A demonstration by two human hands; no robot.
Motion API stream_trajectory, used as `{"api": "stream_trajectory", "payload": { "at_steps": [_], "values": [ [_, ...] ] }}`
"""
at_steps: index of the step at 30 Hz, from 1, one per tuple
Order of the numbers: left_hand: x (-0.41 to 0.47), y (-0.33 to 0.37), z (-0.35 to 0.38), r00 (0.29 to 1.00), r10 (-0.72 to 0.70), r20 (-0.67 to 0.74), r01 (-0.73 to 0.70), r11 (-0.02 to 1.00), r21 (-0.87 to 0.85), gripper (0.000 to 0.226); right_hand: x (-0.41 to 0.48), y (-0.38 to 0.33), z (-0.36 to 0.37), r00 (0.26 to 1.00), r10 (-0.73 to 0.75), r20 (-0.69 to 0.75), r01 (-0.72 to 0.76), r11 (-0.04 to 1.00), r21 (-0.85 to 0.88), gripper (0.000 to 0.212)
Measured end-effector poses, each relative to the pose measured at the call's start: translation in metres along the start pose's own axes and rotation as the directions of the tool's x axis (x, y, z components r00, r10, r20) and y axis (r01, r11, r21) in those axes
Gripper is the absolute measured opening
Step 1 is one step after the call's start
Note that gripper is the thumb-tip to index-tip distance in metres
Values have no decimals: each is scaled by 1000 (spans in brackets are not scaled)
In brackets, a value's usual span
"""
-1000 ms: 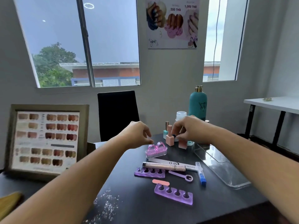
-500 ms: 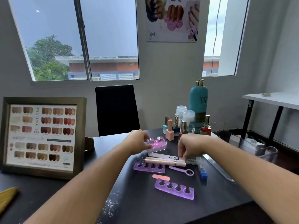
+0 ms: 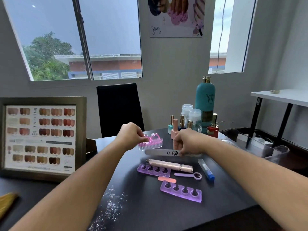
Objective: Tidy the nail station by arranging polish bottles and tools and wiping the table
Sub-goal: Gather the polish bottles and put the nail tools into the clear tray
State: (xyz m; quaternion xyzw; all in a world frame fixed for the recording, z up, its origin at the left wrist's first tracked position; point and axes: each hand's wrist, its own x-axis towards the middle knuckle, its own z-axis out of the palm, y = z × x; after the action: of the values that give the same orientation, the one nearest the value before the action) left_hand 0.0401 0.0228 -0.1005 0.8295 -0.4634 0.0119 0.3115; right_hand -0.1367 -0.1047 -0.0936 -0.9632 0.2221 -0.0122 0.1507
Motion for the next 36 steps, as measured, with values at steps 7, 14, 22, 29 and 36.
{"api": "stream_trajectory", "payload": {
  "at_steps": [7,14,22,29,36],
  "values": [
    [-1,17,-31,996,10,-89,-20,994,-108,23,-18,3,-39,986,-10,-164,-9,993,-116,12],
    [6,88,-9,983,152,-101,-167,973,-163,25,-73,56,-100,959,168,-228,-180,983,-34,14],
    [16,164,53,963,265,-57,-271,941,-203,23,-123,119,-110,890,388,-240,-369,922,119,17],
    [24,177,93,928,346,139,-342,938,-56,20,-107,133,-90,877,473,-82,-463,878,123,12],
    [29,173,110,914,361,186,-377,924,59,23,-89,132,-65,857,515,5,-514,857,-27,23]
  ]
}}
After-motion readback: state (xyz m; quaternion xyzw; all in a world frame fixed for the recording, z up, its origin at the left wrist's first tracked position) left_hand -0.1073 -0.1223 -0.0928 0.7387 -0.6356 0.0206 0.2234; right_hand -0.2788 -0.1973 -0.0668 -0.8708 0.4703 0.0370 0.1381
